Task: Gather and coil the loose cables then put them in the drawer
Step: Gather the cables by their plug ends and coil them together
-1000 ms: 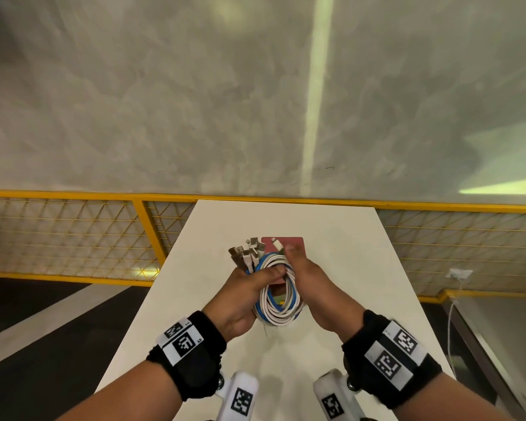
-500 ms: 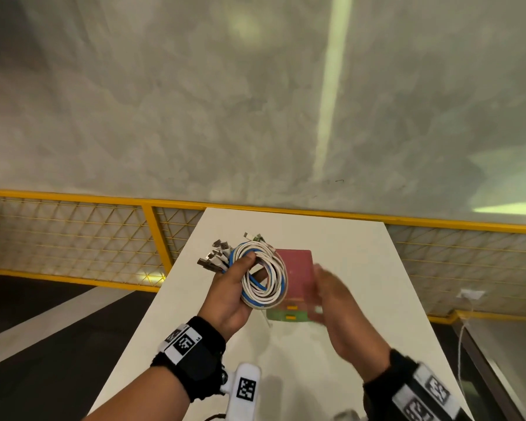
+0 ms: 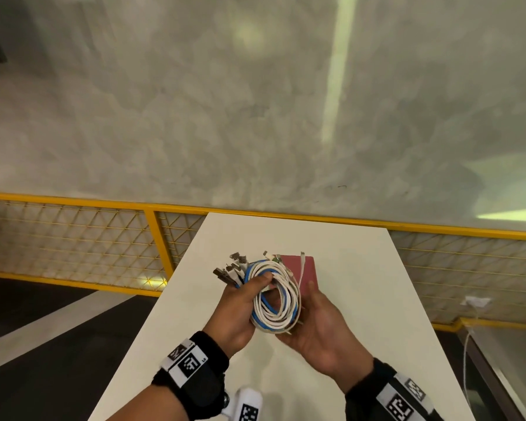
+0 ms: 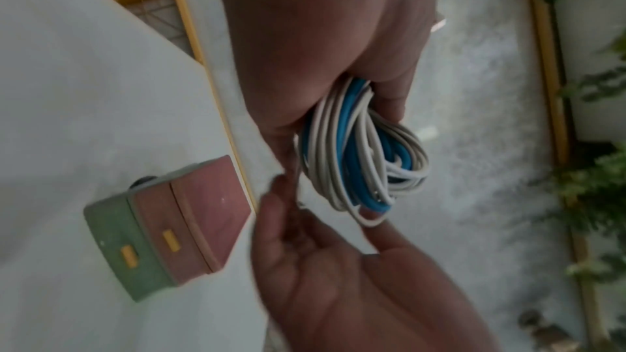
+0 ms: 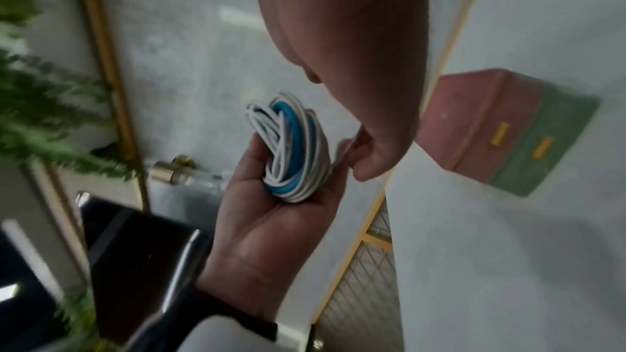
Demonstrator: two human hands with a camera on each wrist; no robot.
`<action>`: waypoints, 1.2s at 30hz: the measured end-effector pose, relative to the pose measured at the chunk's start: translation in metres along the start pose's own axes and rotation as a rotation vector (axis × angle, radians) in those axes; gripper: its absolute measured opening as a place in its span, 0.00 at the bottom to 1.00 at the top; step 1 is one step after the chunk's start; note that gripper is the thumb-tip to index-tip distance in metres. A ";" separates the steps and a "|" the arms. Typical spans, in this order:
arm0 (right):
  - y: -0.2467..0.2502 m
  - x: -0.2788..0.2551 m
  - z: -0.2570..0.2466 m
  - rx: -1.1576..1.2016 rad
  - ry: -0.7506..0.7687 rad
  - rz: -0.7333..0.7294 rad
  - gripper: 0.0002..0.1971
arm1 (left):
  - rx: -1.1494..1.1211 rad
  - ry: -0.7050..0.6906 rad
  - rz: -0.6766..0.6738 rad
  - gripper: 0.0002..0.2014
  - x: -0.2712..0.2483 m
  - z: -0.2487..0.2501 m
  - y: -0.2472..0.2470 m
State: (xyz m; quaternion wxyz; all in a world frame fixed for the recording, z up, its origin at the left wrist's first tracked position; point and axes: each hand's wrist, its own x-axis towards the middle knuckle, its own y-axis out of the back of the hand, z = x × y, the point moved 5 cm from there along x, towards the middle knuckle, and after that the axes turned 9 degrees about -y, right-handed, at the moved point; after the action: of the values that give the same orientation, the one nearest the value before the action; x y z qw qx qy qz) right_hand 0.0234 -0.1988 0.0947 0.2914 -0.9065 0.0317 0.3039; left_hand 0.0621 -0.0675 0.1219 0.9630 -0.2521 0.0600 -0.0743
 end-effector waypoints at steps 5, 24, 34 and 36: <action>-0.009 -0.012 -0.014 -0.300 0.231 0.051 0.24 | 0.197 0.033 -0.069 0.11 -0.006 -0.012 0.012; -0.021 -0.020 -0.002 -0.308 0.428 0.017 0.14 | 0.120 -0.084 -0.129 0.12 0.000 0.001 -0.003; -0.009 -0.019 0.000 -0.244 0.388 -0.008 0.13 | -0.012 0.200 -0.281 0.21 -0.014 -0.016 0.002; -0.006 -0.015 0.004 -0.305 0.355 -0.013 0.13 | -0.032 0.262 -0.300 0.22 -0.018 -0.021 0.005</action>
State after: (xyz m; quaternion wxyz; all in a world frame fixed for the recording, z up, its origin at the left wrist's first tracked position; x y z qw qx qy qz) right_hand 0.0101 -0.1929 0.1038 0.1428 -0.9795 0.0303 0.1389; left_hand 0.0420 -0.0703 0.1026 0.9209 -0.2616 0.1476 -0.2484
